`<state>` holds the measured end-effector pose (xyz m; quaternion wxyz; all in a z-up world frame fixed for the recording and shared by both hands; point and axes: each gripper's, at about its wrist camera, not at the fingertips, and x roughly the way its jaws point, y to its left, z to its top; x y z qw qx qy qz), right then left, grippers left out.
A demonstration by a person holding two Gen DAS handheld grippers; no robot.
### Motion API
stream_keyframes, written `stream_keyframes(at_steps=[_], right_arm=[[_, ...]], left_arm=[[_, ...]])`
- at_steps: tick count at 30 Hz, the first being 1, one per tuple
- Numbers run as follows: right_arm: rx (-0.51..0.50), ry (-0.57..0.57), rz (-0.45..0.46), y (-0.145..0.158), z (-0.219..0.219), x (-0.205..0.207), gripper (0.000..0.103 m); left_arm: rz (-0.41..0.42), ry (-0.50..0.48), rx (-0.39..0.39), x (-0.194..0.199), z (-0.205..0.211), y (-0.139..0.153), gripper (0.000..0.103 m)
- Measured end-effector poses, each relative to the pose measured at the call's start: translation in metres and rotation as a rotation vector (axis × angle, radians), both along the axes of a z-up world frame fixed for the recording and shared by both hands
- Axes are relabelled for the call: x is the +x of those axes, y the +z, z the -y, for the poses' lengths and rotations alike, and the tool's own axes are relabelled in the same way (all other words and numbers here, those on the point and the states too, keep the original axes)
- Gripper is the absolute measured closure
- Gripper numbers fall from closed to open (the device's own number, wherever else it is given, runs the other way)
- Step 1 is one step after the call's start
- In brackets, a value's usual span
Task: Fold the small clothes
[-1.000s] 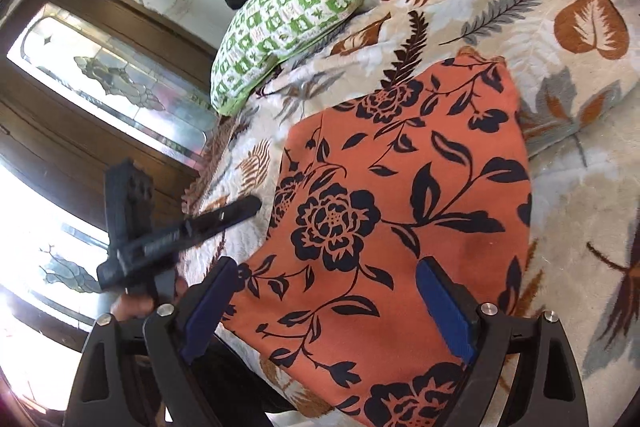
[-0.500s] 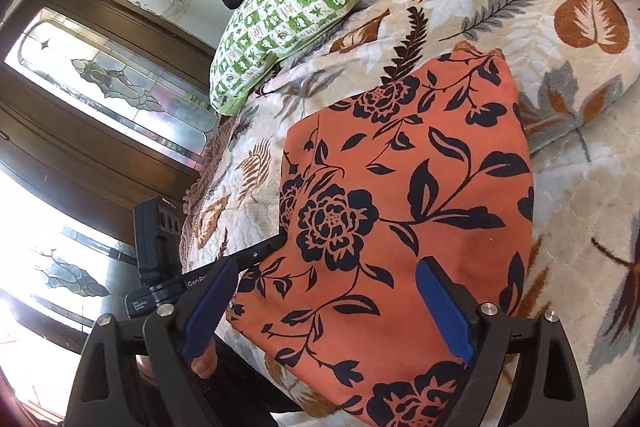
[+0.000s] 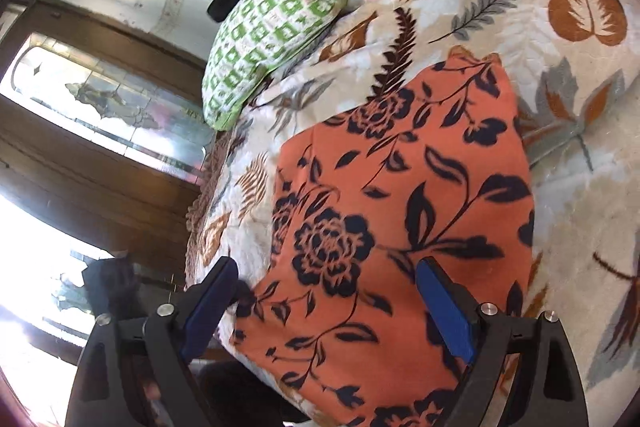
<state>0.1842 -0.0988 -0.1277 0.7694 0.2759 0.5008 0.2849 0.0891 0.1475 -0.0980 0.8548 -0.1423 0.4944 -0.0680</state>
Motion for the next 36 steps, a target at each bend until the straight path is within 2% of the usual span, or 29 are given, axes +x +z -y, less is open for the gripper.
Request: stream_keyframes(at_steps=[2,4,5,6,7,8,19,23,25,27,29,31,34,36], right_arm=[[0.005,-0.006,-0.057,-0.016,0.0,0.008,0.011],[0.028,-0.02,-0.071,-0.022,0.0,0.01,0.011],[0.031,-0.024,-0.073,-0.021,0.0,0.011,0.011],[0.029,-0.028,-0.078,-0.021,0.0,0.011,0.011],[0.021,-0.028,-0.081,-0.021,-0.001,0.011,0.011],[0.013,-0.026,-0.083,-0.02,-0.002,0.011,0.011],[-0.049,0.0,-0.089,-0.019,-0.012,0.015,0.011],[-0.05,-0.001,-0.084,-0.017,-0.012,0.012,0.011],[-0.048,0.0,-0.077,-0.014,-0.012,0.009,0.011],[-0.032,0.0,-0.045,-0.005,-0.009,0.003,0.011],[-0.003,-0.003,0.001,0.008,0.0,-0.007,0.011],[0.022,-0.01,0.037,0.019,0.016,-0.017,0.011],[0.004,-0.06,0.061,0.022,0.048,-0.025,0.011],[-0.003,-0.099,0.04,0.013,0.068,-0.025,0.011]], left_arm=[[-0.016,-0.002,-0.007,-0.01,0.001,-0.002,0.072],[-0.011,-0.012,0.014,-0.018,0.005,-0.006,0.059],[-0.028,-0.011,0.039,-0.018,0.007,-0.013,0.059],[-0.059,-0.013,0.054,-0.018,0.008,-0.022,0.065],[-0.08,-0.022,0.074,-0.017,0.011,-0.031,0.086],[-0.092,-0.026,0.08,-0.018,0.011,-0.038,0.088],[-0.059,-0.008,0.057,-0.029,0.004,-0.029,0.087],[-0.049,-0.008,0.055,-0.032,0.003,-0.02,0.087],[-0.035,-0.006,0.028,-0.034,-0.001,-0.012,0.086],[-0.01,-0.001,-0.024,-0.037,-0.01,-0.002,0.073],[0.032,0.039,-0.041,-0.034,-0.02,0.01,0.029],[0.083,0.098,-0.023,-0.027,-0.03,0.019,0.026],[0.054,0.101,-0.025,0.0,-0.033,0.018,0.026],[0.054,0.094,-0.002,0.012,-0.029,0.016,0.026]])
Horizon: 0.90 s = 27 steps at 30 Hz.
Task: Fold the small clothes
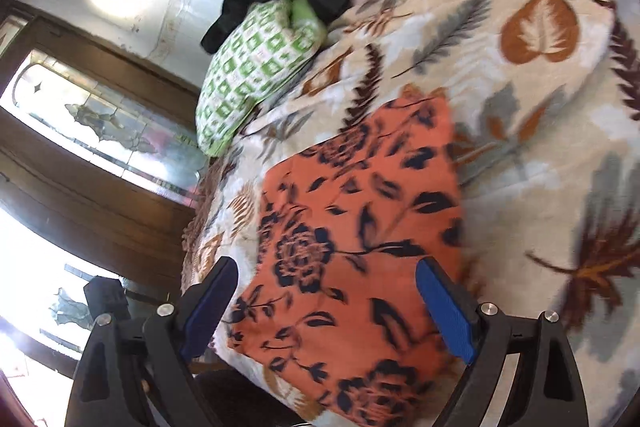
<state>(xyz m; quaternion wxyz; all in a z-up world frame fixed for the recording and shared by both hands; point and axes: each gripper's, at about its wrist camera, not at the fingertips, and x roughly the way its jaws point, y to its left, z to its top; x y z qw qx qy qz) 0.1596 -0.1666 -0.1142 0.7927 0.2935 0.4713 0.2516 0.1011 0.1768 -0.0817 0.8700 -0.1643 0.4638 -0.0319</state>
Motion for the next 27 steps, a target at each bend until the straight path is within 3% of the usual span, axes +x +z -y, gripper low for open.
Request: stream_keyframes(at_steps=[3,10,17,27], right_arm=[[0.024,-0.055,-0.045,-0.015,0.025,-0.001,0.011],[0.02,-0.063,-0.07,-0.027,0.034,-0.007,0.011],[0.02,-0.035,-0.094,-0.031,0.02,-0.008,0.011],[0.079,-0.056,-0.188,-0.066,0.01,0.022,0.011]], left_arm=[[-0.008,-0.011,0.098,0.01,0.013,0.0,0.026],[-0.002,-0.031,0.185,0.004,0.025,-0.002,0.026],[-0.008,-0.029,0.177,0.004,0.021,-0.004,0.026],[-0.03,-0.058,0.186,0.021,0.021,-0.017,0.026]])
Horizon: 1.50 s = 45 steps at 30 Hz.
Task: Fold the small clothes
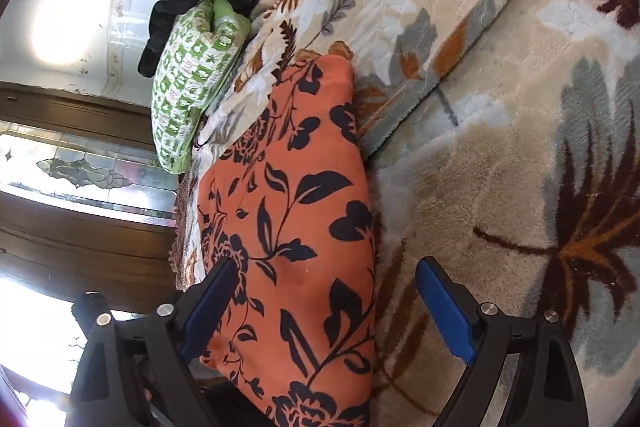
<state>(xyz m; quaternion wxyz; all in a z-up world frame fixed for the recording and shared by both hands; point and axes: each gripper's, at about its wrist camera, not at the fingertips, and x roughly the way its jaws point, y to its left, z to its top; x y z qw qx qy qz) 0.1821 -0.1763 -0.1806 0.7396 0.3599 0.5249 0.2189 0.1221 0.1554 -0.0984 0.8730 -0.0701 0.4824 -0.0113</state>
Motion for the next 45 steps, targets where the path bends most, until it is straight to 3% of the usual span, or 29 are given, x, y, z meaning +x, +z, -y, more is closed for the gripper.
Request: stream_keyframes(at_steps=[2,6,12,15,16,17,18,20,21,23,29,33,35,38,41,42,43,45], right_arm=[[-0.006,0.009,0.004,0.0,0.0,-0.003,0.011],[-0.036,0.021,0.012,0.002,0.002,-0.004,0.011],[-0.024,0.045,-0.003,-0.007,-0.006,0.013,0.011],[-0.022,0.09,0.017,-0.008,-0.024,0.02,0.011],[-0.035,0.126,0.03,-0.006,-0.034,0.023,0.012],[-0.076,0.163,0.029,-0.006,-0.046,0.024,0.025],[-0.128,0.195,0.014,-0.007,-0.058,0.026,0.04],[-0.192,0.209,0.037,-0.002,-0.069,0.024,0.05],[-0.202,0.208,0.055,0.005,-0.07,0.023,0.06],[-0.225,0.22,0.101,0.022,-0.071,0.017,0.065],[-0.311,0.268,0.292,0.095,-0.069,0.004,0.067],[-0.311,0.224,0.377,0.139,-0.03,0.012,0.068],[-0.301,0.2,0.38,0.146,-0.005,0.021,0.068],[-0.258,0.154,0.366,0.134,0.037,0.04,0.067],[-0.238,0.114,0.314,0.099,0.068,0.062,0.061],[-0.266,0.087,0.282,0.081,0.077,0.069,0.049],[-0.312,0.06,0.251,0.067,0.084,0.074,0.045],[-0.454,-0.025,0.141,0.038,0.103,0.076,0.043]], left_arm=[[-0.013,-0.013,-0.073,0.005,-0.007,-0.006,0.026],[-0.069,-0.017,-0.321,0.022,-0.026,-0.026,0.026],[-0.127,-0.093,-0.357,0.05,-0.016,-0.058,0.025],[-0.099,-0.116,-0.368,0.052,-0.014,-0.063,0.022],[-0.097,-0.128,-0.352,0.052,-0.011,-0.062,0.028],[-0.1,-0.147,-0.362,0.052,-0.009,-0.063,0.05],[-0.118,-0.16,-0.405,0.053,-0.007,-0.065,0.057],[-0.109,-0.153,-0.399,0.052,-0.005,-0.062,0.064],[-0.101,-0.153,-0.39,0.051,-0.003,-0.059,0.066],[-0.078,-0.144,-0.372,0.046,0.0,-0.05,0.073],[0.06,-0.19,-0.349,0.037,0.034,0.005,0.078],[0.138,-0.216,-0.373,0.053,0.064,0.044,0.078],[0.15,-0.242,-0.36,0.065,0.083,0.05,0.078],[0.119,-0.246,-0.352,0.092,0.115,0.036,0.077],[0.018,-0.242,-0.297,0.116,0.141,-0.003,0.071],[-0.033,-0.234,-0.245,0.124,0.149,-0.02,0.071],[-0.081,-0.236,-0.2,0.13,0.157,-0.034,0.071],[-0.067,-0.249,-0.232,0.126,0.152,-0.038,0.068]])
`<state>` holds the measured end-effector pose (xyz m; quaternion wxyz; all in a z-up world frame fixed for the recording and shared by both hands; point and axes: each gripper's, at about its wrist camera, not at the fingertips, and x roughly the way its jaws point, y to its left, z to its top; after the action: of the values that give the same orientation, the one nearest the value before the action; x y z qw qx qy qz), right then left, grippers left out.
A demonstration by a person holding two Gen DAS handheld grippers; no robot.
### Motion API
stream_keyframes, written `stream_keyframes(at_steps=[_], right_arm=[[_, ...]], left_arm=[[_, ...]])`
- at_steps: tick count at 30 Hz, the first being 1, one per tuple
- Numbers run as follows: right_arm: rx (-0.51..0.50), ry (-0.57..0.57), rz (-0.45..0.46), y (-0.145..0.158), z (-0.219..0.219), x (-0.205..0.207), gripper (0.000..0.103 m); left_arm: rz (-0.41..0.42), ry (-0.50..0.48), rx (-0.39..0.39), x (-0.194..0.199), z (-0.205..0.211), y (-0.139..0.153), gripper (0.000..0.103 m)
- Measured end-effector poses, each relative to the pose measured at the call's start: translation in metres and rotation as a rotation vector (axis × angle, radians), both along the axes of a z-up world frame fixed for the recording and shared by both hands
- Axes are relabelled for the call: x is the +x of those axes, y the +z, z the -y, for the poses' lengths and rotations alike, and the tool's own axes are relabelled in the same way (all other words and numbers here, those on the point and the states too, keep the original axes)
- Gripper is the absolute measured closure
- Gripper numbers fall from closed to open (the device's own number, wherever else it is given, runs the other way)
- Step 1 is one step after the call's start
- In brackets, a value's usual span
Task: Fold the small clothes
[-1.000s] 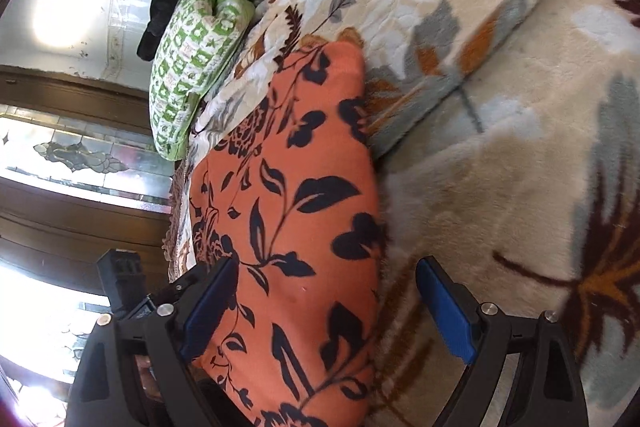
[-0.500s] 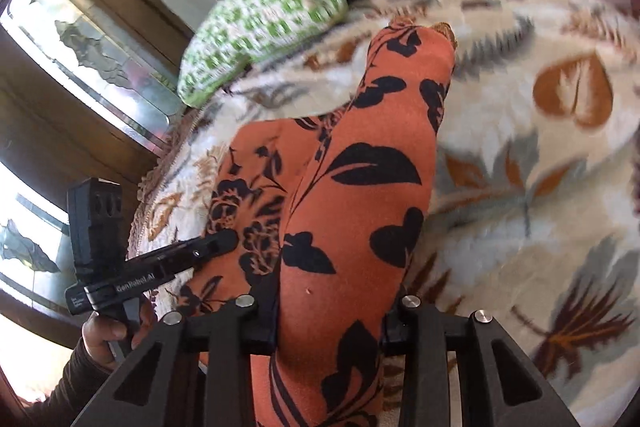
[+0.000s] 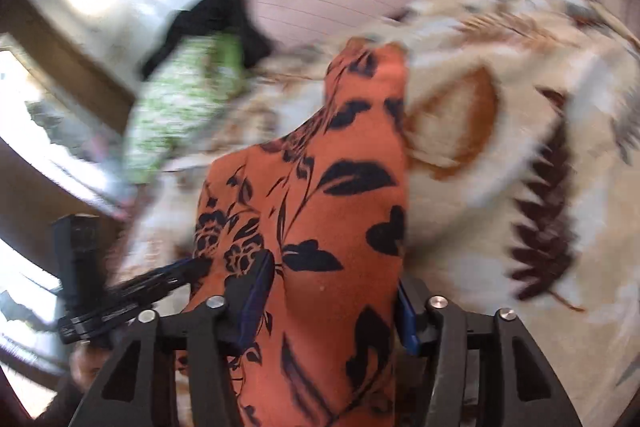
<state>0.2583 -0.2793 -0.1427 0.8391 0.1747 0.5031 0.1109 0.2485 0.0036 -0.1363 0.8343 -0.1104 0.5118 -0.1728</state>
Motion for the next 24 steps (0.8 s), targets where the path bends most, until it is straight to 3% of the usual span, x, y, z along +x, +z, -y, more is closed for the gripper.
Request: stream_keyframes(at_steps=[2,4,6,8,10,12,14,16,19,23,24], right_arm=[[0.029,-0.013,0.014,-0.005,0.015,-0.01,0.043],[-0.013,-0.013,0.072,0.011,0.016,-0.022,0.042],[0.01,0.007,0.157,0.037,0.009,-0.037,0.041],[0.075,0.073,0.199,0.052,-0.005,-0.049,0.032],[0.101,0.136,0.195,0.052,-0.026,-0.052,0.026],[0.094,0.167,0.106,0.031,-0.042,-0.041,0.025],[0.066,0.112,-0.038,0.0,-0.043,-0.032,0.025],[-0.014,0.095,0.024,0.017,-0.05,-0.044,0.025],[-0.157,0.128,0.159,0.061,-0.068,-0.085,0.022],[-0.306,0.064,0.241,0.082,-0.069,-0.145,0.0],[-0.327,0.047,0.237,0.083,-0.067,-0.157,0.0]], left_arm=[[0.031,0.028,0.0,-0.007,-0.011,0.011,0.066],[0.069,0.035,0.007,-0.018,-0.021,0.026,0.065],[0.106,0.049,-0.007,-0.032,-0.025,0.039,0.059],[0.147,0.041,-0.011,-0.046,-0.022,0.046,0.045],[0.147,0.026,0.012,-0.051,-0.014,0.042,0.032],[0.066,0.036,0.11,-0.052,-0.003,0.025,0.031],[0.001,0.052,0.156,-0.062,0.001,0.017,0.032],[0.067,0.079,0.175,-0.088,-0.002,0.031,0.031],[0.192,0.136,0.271,-0.128,-0.001,0.056,0.017],[0.256,0.212,0.255,-0.168,-0.008,0.083,0.016],[0.253,0.223,0.261,-0.175,-0.009,0.088,0.016]])
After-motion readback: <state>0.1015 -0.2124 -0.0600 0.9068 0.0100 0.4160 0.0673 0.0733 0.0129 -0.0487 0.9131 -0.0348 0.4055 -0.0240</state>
